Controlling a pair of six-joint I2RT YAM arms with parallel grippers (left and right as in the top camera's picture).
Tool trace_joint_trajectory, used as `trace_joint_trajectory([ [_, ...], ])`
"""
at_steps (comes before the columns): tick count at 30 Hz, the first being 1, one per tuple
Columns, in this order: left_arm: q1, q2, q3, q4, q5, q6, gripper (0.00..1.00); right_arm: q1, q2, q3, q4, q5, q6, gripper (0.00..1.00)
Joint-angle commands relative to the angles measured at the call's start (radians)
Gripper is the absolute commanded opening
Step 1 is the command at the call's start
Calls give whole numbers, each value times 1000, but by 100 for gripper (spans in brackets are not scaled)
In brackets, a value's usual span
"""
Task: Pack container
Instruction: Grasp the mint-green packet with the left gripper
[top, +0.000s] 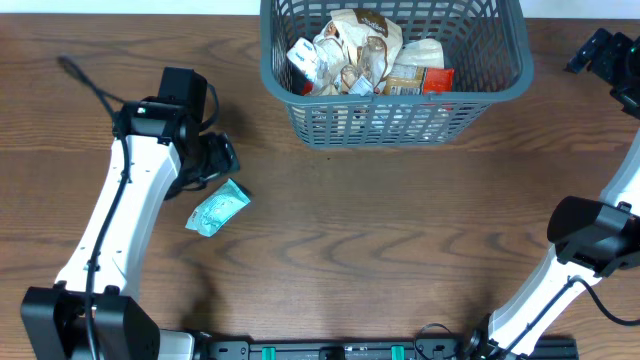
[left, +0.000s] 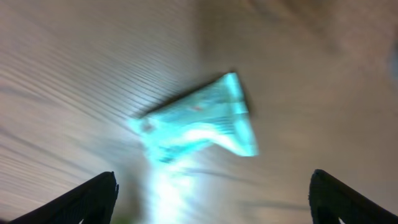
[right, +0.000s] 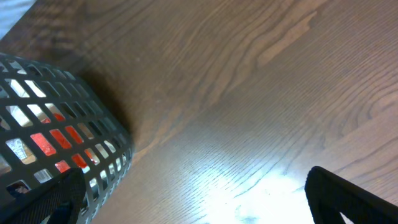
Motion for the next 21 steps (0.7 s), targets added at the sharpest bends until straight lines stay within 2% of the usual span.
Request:
trace_joint_trajectory([
  [1,8,8,-17,-8,-238,240,87,5,-10,-5,-3,-6,-1,99],
  [3,17,14,-35,-9,-285,291,87,5,-10,-5,-3,-6,-1,99],
  [7,44,23,-92,-10,-283,427,87,5,-10,-5,-3,-6,-1,99],
  [10,56,23,-130,-10,-260,457,87,5,-10,-5,-3,-6,-1,99],
  [14,56,23,-153,-16,-72,462,87,5,-10,-5,-3,-6,-1,99],
  [19,56,23,-154,-25,250,599,87,5,-10,-5,-3,-6,-1,99],
  [21,56,23,-154,-25,291,644,87,5,-10,-5,-3,-6,-1,99],
])
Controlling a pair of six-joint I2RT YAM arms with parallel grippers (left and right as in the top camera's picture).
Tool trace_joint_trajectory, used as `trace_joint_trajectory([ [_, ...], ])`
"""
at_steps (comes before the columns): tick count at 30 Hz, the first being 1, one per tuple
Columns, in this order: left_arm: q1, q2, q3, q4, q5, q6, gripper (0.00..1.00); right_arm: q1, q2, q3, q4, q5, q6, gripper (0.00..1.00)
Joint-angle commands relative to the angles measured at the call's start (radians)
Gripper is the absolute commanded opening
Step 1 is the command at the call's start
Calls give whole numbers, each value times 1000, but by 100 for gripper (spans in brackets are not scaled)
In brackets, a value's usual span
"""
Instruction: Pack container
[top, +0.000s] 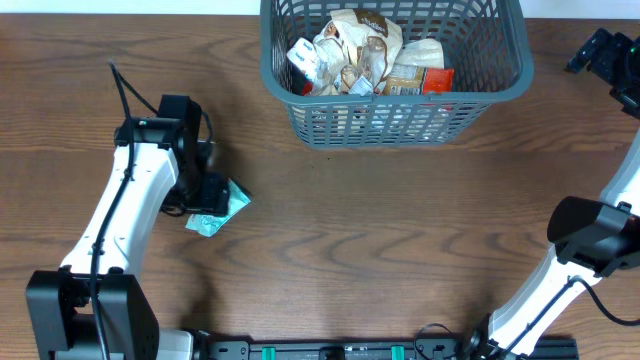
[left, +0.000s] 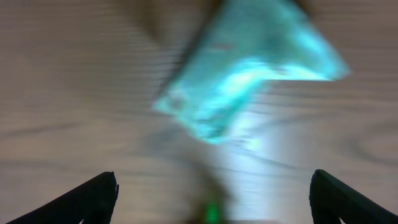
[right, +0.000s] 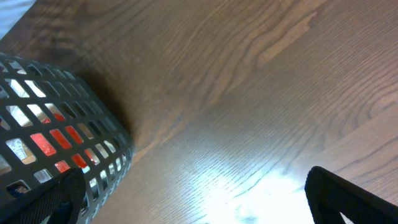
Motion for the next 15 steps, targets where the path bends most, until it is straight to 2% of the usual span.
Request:
trace_joint_trajectory([
  [1,3,4,-5,-5,179,128,87,5,-10,-5,-3,-7,-1,99],
  [10,3,5,-55,111,55,157,89,5,-10,-5,-3,-6,-1,99],
  [11,3,5,-69,127,50,157,91,5,-10,-5,-3,-7,-1,99],
  [15,3,5,-138,202,48,155,92,5,-10,-5,-3,-7,-1,99],
])
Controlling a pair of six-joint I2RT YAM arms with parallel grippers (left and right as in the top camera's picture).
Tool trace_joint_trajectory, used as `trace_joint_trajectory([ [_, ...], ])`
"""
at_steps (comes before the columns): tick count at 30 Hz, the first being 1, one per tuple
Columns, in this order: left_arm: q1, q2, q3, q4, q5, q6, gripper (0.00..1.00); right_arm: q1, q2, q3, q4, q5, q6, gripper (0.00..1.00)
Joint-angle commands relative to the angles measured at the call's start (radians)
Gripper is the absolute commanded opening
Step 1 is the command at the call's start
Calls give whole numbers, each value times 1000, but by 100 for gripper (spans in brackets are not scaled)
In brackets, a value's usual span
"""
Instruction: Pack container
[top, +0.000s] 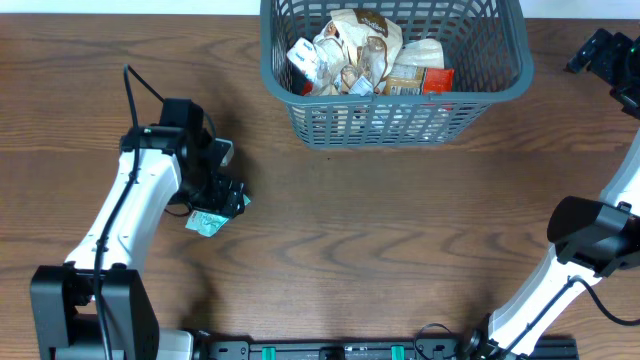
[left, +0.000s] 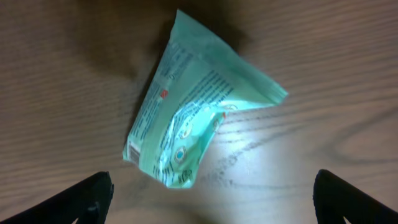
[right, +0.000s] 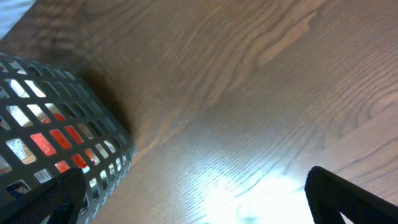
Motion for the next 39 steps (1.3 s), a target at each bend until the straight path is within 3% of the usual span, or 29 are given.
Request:
trace_joint_trajectory([
  [1,3,5,-64,46,-22,13,92,5,-10,-5,-3,-7,-1,99],
  [14,3,6,-218,254,-22,-12,92,5,-10,-5,-3,-7,-1,99],
  [25,3,6,-219,271,-21,-64,92,5,-10,-5,-3,-6,-1,99],
  [31,3,12,-219,272,-21,-87,86,5,-10,-5,-3,-6,-1,99],
  [39,3,135,-219,276,-17,-89,86,5,-10,-5,-3,-7,-1,99],
])
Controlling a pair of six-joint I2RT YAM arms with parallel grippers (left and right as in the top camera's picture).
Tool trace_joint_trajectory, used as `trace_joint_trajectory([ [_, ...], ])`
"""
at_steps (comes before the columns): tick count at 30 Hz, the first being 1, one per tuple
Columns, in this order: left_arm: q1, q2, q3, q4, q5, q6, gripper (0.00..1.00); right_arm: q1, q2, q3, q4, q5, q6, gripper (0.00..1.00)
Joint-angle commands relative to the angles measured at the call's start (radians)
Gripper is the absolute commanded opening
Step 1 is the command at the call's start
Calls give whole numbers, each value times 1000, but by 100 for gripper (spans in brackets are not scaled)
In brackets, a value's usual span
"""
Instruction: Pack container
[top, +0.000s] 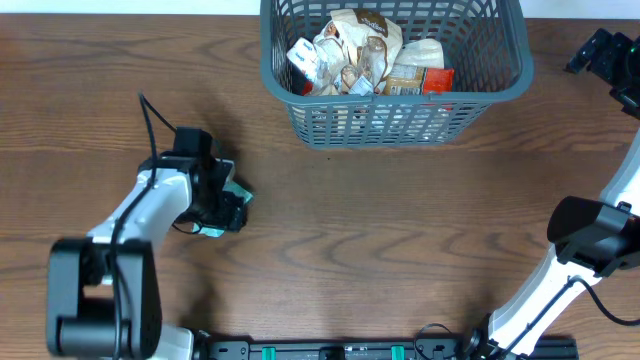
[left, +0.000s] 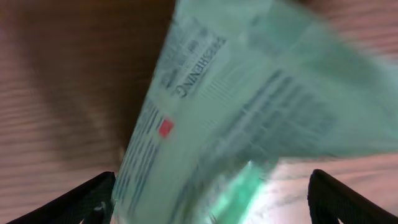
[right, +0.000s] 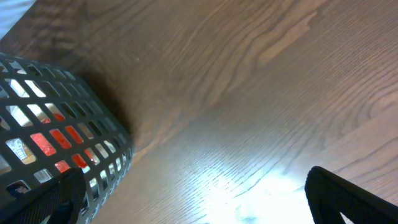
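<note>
A teal snack packet (left: 236, 124) with printed text fills the left wrist view, blurred and very close. In the overhead view only its edges (top: 238, 191) show beneath my left gripper (top: 222, 207). That gripper (left: 211, 214) is open, with its dark fingertips (left: 87, 199) wide apart on either side of the packet. The grey mesh basket (top: 395, 112) stands at the back centre and holds several snack packs. My right gripper (top: 600, 52) is open and empty at the far right, well away from the basket.
The basket's wall (right: 56, 143) shows at the left of the right wrist view, with bare brown wood beside it. A black cable (top: 150, 110) trails from the left arm. The right arm's base (top: 590, 240) stands at the right edge.
My left gripper has come down close onto the teal packet, which now fills its wrist view. In the overhead view the arm sits lower and hides more of the packet. The right arm has not moved.
At first my left gripper stood open up and to the left of the packet, which lay in full view. Then it was over the packet's left part, then above its upper end. Now it is low over the packet, still open. The basket and right arm stayed put.
</note>
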Motion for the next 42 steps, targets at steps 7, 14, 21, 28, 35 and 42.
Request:
trace_joint_trajectory([
  [7,2,165,-8,25,-5,-34,41,5,-10,-5,-3,-7,-1,99],
  [14,2,164,-6,41,-5,-142,6,5,-10,-5,-3,-6,-1,99],
  [21,2,146,72,31,106,-193,6,6,-10,-5,-3,-6,-1,99],
  [28,2,43,325,51,391,-451,6,5,-10,-5,-3,-7,-1,99],
  [35,1,-79,627,174,448,-636,6,5,-10,-5,-3,-7,-1,99],
  [42,-57,-150,874,224,390,-560,5,5,-10,-5,-3,-7,-1,99],
])
